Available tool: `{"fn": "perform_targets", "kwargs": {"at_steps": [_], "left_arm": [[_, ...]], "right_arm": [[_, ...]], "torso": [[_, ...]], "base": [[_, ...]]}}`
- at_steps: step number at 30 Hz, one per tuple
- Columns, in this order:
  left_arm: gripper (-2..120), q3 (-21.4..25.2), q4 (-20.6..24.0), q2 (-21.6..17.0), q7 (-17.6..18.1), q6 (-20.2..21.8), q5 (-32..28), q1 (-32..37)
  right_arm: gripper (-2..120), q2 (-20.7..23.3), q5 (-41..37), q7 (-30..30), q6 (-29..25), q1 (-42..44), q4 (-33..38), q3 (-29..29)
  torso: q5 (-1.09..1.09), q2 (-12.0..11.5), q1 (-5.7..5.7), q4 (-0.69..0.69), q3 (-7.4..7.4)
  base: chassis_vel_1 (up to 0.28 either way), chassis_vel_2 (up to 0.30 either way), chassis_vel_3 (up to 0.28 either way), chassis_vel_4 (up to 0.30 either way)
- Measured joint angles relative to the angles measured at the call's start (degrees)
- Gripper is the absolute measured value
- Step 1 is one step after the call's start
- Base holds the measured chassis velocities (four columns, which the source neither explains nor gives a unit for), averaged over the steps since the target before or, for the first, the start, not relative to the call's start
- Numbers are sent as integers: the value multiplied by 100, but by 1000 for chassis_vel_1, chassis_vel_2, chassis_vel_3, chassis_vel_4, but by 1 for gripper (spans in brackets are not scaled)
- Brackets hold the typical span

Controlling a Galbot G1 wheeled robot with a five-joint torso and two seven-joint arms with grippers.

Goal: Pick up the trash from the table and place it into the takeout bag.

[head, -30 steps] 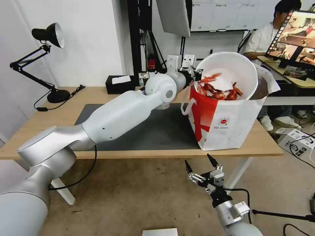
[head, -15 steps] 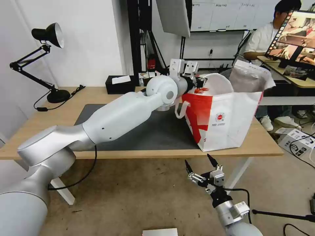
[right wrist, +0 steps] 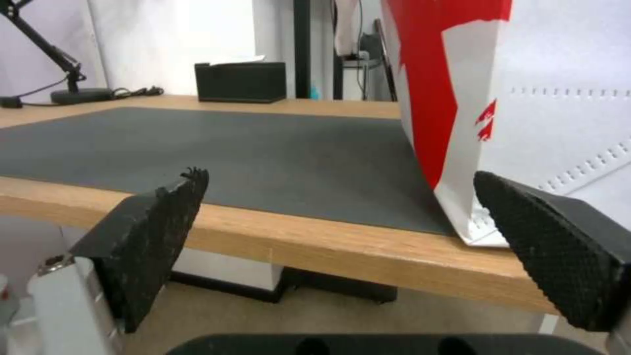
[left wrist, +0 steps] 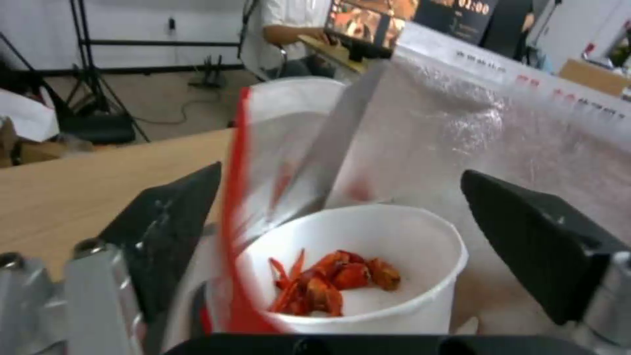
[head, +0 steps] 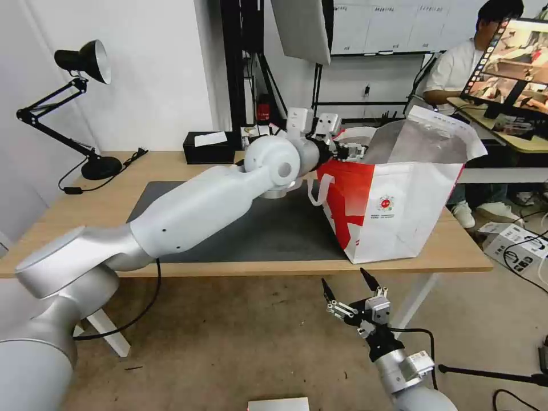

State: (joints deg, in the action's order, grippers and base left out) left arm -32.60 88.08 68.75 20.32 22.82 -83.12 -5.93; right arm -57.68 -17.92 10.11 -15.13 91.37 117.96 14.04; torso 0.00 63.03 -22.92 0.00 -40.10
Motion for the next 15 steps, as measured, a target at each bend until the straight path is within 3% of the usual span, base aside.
{"fn": "perform_targets", "kwargs": {"at_steps": [3,6,7,11,12,15], "left_arm": [[100,254,281,-285,-26,-72,18,193],[100,745,922,-1039,-174,-119,177,813],[100,745,922,-1039,-174,-119,177,813],[100,1443,1489,-1797,-461,-203,530,1771],[100,1443,1489,-1797,-461,-203,530,1771],[100,2128,1901,-2291,-643,-289,946,2663]], "right_arm": [[100,0,0,0,0,0,0,0],[100,0,0,0,0,0,0,0],[100,0,0,0,0,0,0,0],[100,1,0,0,0,0,0,0],[100,1,0,0,0,0,0,0],[100,1,0,0,0,0,0,0]], "torso": [[-1,0,0,0,0],[-2,0,0,-1,1],[-2,0,0,-1,1],[-4,0,0,3,0],[-4,0,0,3,0],[-2,0,0,0,0]], "base": [[0,0,0,0],[0,0,0,0],[0,0,0,0],[0,0,0,0],[0,0,0,0],[0,0,0,0]]}}
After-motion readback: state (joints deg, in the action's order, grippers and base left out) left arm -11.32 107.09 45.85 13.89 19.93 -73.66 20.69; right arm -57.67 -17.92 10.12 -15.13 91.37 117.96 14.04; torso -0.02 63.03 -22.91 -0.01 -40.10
